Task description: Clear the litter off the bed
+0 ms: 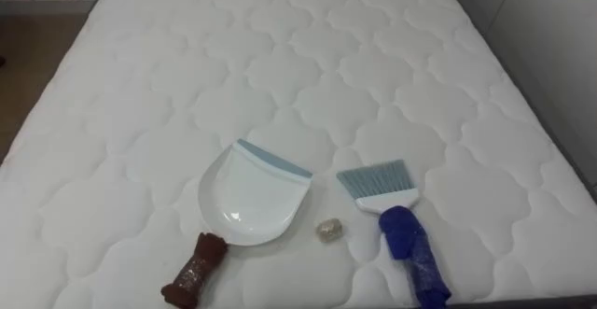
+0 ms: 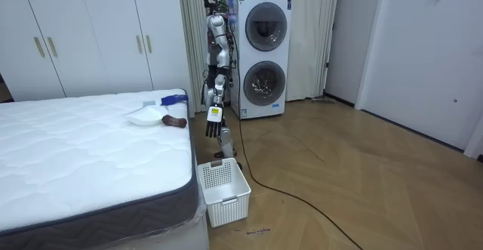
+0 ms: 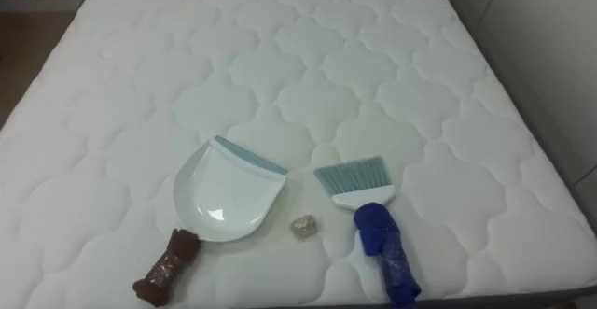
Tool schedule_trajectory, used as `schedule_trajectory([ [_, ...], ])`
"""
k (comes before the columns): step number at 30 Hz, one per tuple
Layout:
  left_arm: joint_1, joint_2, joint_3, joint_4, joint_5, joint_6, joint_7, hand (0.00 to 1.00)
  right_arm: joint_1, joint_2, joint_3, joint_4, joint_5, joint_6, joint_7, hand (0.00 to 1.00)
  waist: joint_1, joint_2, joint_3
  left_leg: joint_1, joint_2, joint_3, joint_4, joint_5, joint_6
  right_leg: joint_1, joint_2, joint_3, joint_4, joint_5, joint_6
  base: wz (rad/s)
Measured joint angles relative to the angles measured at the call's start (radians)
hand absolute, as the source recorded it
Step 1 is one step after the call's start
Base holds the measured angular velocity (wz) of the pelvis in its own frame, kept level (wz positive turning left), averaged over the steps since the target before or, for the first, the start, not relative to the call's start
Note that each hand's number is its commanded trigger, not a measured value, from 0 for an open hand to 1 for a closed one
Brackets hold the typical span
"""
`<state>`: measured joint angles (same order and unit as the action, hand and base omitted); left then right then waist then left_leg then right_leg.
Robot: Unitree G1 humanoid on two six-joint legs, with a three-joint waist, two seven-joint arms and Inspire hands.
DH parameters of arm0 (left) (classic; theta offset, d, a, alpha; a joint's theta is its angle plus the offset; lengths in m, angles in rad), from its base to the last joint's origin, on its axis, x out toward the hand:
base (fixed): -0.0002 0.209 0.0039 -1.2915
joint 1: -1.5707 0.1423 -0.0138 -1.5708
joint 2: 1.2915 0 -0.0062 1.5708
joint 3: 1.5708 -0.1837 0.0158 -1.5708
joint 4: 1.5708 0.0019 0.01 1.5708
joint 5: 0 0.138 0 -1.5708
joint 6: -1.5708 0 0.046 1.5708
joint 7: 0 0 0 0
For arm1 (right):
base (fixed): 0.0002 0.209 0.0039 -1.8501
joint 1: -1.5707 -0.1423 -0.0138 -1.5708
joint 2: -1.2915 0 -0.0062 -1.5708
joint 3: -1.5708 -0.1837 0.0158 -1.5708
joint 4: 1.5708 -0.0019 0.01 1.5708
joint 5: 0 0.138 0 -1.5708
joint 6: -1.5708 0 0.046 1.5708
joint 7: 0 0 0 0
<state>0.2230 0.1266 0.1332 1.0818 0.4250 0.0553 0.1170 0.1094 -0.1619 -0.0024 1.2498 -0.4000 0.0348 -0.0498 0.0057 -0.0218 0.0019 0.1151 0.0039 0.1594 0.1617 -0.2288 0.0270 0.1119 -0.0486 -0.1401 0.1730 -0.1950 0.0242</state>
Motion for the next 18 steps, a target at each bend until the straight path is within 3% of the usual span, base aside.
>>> schedule_trajectory([
  [14,-0.001,0.000,0.003,0.000,-0.005,-0.001,0.000,0.00,-0.002,0.000,0.000,-0.006,0.004,-0.003,-0.001,0.00,0.001,-0.001,-0.0014,-0.003,0.000,0.001,0.002,0.000,0.000,-0.007,0.000,0.000,0.002,0.000,0.000,0.00],
  [18,-0.004,0.000,0.002,0.001,-0.087,-0.031,0.012,0.00,-0.012,0.000,0.001,-0.005,0.005,-0.022,-0.017,0.00,0.002,0.003,-0.0007,-0.003,0.000,0.000,0.002,0.000,0.000,-0.006,0.000,-0.001,0.002,0.000,0.000,0.00],
])
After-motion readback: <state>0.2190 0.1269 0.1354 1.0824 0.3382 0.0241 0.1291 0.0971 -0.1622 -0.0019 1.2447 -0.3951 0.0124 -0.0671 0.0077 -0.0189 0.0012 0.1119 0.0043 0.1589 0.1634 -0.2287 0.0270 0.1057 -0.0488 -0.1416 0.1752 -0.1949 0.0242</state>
